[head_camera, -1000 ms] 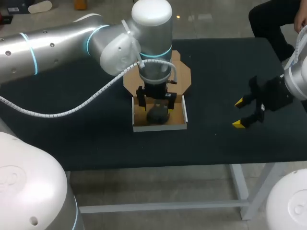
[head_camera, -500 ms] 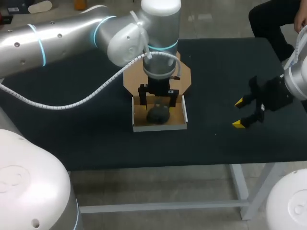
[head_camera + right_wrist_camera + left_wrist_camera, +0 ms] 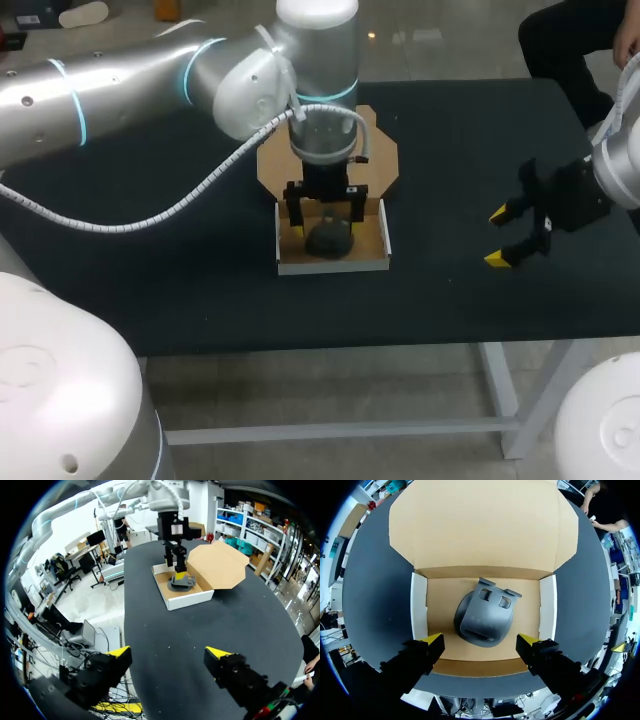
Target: Assemble the packaging by folding the flat box into shape, placing the metal phone stand inside, and closing the box properly
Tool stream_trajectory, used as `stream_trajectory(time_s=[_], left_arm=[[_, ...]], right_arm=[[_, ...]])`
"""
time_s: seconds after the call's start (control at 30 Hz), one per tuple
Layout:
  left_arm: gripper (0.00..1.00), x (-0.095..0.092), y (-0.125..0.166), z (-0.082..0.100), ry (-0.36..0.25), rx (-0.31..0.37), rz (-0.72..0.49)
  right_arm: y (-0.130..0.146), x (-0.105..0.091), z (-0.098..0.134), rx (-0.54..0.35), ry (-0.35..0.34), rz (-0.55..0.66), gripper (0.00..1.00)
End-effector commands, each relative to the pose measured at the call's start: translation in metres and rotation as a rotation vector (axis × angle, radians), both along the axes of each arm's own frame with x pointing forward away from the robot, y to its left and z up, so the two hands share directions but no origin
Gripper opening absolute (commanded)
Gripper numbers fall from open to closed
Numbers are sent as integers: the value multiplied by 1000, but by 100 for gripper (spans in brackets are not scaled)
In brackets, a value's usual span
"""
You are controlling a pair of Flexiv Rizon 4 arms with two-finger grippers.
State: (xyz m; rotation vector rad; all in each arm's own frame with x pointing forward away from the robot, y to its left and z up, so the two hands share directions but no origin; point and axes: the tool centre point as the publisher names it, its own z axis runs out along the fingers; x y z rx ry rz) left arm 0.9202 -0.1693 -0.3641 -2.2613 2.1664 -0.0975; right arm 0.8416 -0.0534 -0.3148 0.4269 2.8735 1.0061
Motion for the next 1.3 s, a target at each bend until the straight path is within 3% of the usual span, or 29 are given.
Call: stream_trajectory(time_s=[0.03,0.43,1.3], left_arm=[[100,-6,1,-9,-11,-26,0],[100,-10,-3,-23,11,-40,6],[100,-44,-14,-27,69,0,38]], right_arm=[[-1,0,1,4,0,2,100],[-1,0,1,4,0,2,100],[-1,0,1,4,0,2,100]])
